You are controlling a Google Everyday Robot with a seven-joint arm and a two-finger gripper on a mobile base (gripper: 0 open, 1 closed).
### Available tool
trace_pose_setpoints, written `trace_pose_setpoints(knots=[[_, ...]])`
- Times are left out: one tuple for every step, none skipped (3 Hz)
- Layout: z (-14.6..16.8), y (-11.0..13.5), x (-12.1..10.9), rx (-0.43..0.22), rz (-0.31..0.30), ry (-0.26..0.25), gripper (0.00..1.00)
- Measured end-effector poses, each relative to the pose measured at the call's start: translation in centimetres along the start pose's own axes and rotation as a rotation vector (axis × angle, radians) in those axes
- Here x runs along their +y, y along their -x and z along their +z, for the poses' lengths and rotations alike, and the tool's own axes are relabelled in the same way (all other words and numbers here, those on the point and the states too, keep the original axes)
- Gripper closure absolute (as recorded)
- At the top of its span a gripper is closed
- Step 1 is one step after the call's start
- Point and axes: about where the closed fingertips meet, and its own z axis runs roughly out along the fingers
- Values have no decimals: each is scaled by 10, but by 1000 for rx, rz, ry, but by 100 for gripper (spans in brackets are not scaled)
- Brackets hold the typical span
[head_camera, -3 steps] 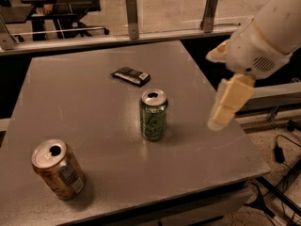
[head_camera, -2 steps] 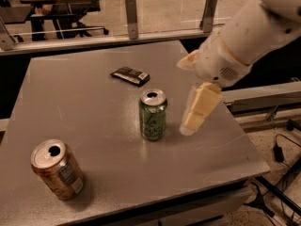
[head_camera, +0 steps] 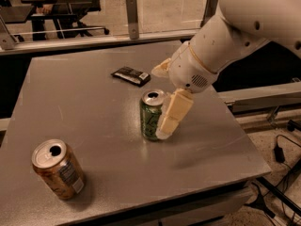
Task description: Move green can near orange can
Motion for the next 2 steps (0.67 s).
trace_pose_setpoints(knots=[[12,4,0,-13,-13,23,19],[15,6,0,-24,-26,33,41]])
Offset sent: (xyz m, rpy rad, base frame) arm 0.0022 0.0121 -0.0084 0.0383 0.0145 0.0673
